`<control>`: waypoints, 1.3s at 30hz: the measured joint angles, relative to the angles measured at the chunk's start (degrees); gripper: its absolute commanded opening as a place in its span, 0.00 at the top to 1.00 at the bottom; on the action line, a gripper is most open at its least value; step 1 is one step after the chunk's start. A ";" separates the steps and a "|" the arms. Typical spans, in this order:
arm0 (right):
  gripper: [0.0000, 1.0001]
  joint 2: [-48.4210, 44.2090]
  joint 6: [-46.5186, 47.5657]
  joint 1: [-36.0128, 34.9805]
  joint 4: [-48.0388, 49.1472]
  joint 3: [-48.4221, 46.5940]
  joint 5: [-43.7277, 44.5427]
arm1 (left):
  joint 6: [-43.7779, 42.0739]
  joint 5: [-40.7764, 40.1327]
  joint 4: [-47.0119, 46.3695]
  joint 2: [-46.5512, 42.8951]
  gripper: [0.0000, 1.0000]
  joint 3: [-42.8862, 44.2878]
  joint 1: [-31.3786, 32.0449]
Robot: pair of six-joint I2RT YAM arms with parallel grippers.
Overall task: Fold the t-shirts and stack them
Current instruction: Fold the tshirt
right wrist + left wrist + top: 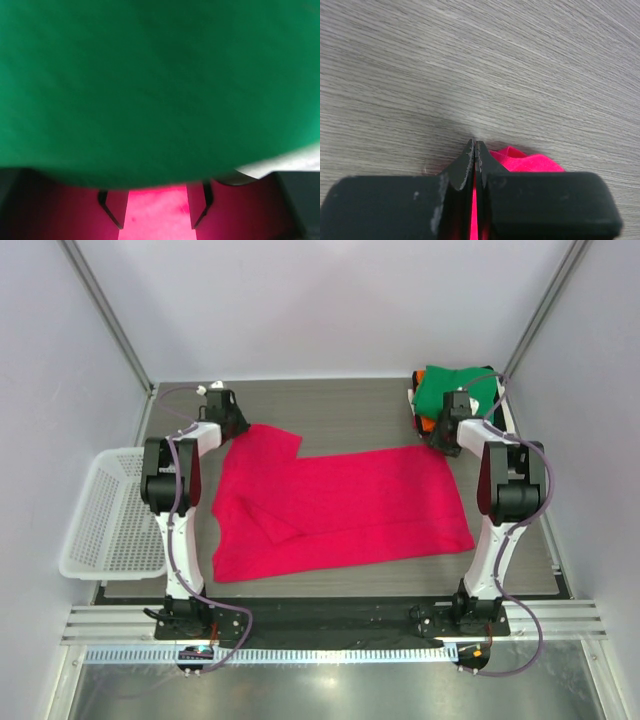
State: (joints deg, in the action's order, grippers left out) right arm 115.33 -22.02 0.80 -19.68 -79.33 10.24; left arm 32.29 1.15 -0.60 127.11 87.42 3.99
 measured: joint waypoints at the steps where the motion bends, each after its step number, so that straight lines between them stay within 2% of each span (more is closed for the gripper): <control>1: 0.51 0.31 0.37 -0.17 0.72 0.00 0.22 | -0.02 0.00 -0.24 -0.02 1.00 -0.13 0.00; 9: 0.51 1.86 3.19 -1.36 5.62 -0.02 2.16 | 0.00 0.00 -1.33 -0.11 1.00 -0.68 0.00; 12: 0.58 2.23 3.78 -2.05 6.64 -0.24 2.62 | 0.00 0.00 -1.51 -0.11 1.00 -0.76 0.00; 15: 0.74 2.34 4.35 -2.69 7.26 -0.22 2.67 | -0.02 0.00 -1.55 -0.11 1.00 -0.79 0.00; 23: 0.84 0.94 4.13 -3.45 10.45 2.93 2.95 | -0.02 0.11 -1.20 -0.11 1.00 -0.55 0.00; 29: 0.94 -1.36 3.85 -3.78 8.20 4.24 2.93 | 0.24 0.09 4.70 -0.46 1.00 1.44 0.00; 33: 0.99 -4.92 3.82 -4.35 5.42 4.24 2.93 | 0.48 0.00 9.38 -3.87 1.00 0.55 0.00; 39: 0.99 -12.28 3.54 -4.94 3.41 5.68 2.62 | 0.92 0.00 13.53 -15.50 1.00 -3.02 0.07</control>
State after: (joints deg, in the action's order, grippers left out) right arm 103.04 -18.48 -4.14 -16.27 -73.65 12.86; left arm 33.21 1.15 12.93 111.61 84.40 4.05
